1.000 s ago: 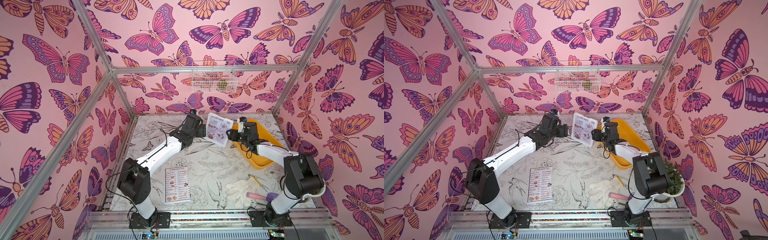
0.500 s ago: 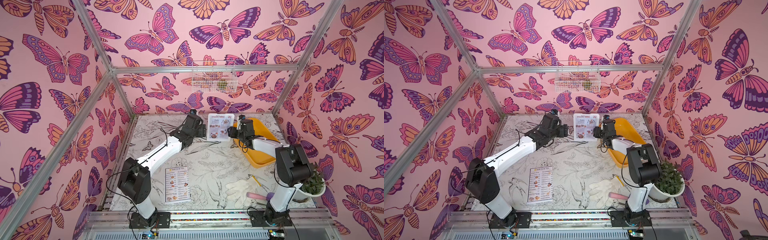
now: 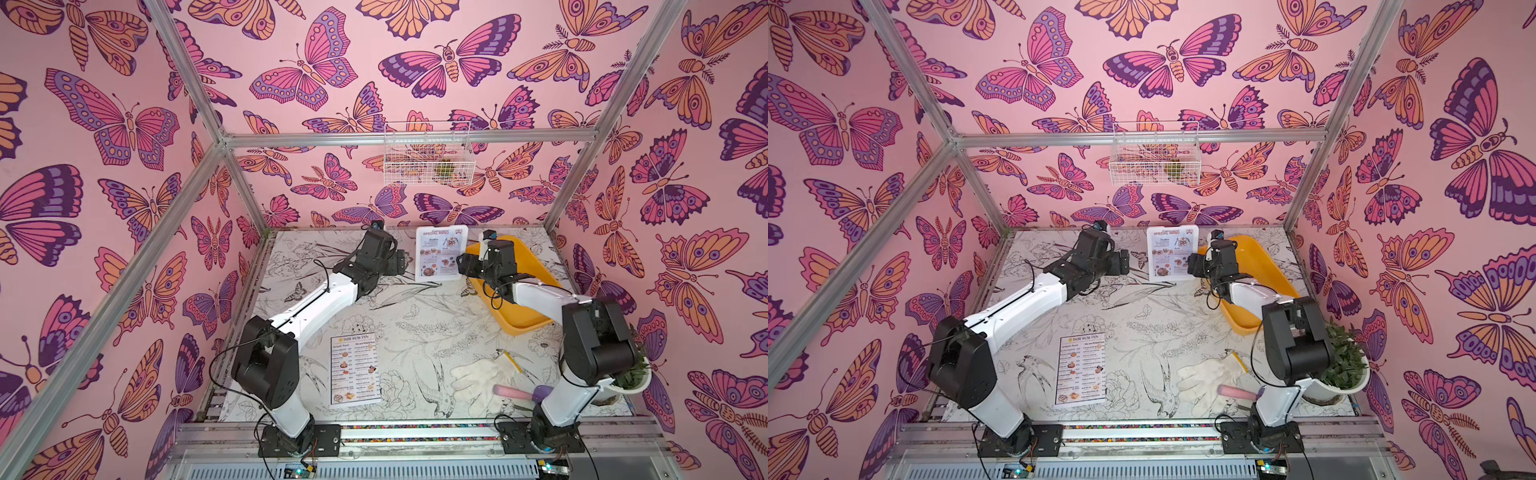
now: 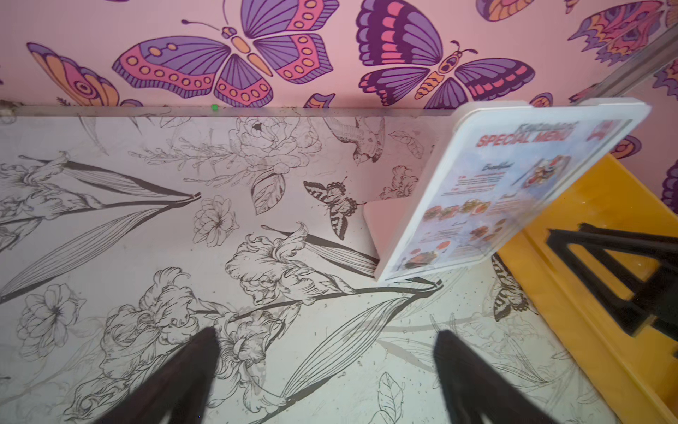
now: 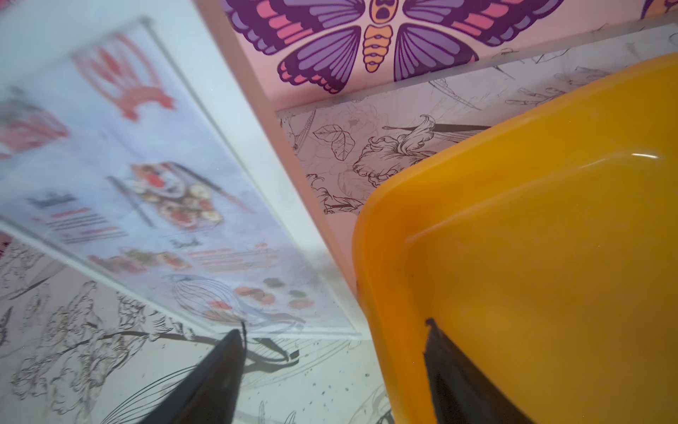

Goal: Replace the menus in the menu holders
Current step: Reset both arms

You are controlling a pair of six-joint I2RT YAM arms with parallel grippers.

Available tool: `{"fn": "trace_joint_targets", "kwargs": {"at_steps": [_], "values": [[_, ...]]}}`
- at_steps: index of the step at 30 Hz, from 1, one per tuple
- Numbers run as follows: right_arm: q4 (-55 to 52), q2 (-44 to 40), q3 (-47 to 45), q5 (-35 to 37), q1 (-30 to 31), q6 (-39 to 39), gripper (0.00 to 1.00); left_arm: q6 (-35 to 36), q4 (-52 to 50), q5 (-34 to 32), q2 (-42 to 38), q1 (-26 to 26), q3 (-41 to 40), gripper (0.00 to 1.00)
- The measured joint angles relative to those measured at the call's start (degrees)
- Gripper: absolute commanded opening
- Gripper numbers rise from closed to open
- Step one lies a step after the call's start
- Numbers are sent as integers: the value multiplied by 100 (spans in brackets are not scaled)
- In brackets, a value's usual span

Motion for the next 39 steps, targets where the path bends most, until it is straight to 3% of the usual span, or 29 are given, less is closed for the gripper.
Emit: {"fn": "trace_joint_targets", "kwargs": {"at_steps": [4, 7, 12, 14, 18, 22, 26, 39], "values": [[-254, -905, -321, 518, -59, -205, 99, 9, 289, -201, -715, 459, -968, 99], [-256, -1528, -734, 1165, -258, -339, 99, 197, 927, -706, -1427, 929, -1923, 100], [-42, -2240, -2000, 2166, -603, -538, 99, 1322, 2302, -1226, -2476, 1784, -3882, 98], [162, -2293, -2483, 2356, -614, -691, 99, 1582, 2387, -1185, -2533, 2096, -4232, 97], [1244, -2039, -3375, 2531, -656, -1021, 99, 1932, 3847, -1051, -2111, 2496, -5224, 100], [2262, -1687, -3593, 2317, -861, -1252, 99, 2122, 5082, -614, -1069, 2564, -5506, 99], [3602, -994, -3816, 2039, -1012, -1412, 99, 2184, 6155, -203, -533, 2699, -5718, 100], [3799, -957, -3803, 1908, -1021, -1467, 99, 2194, 6813, 68, -514, 2756, -5661, 100]]}}
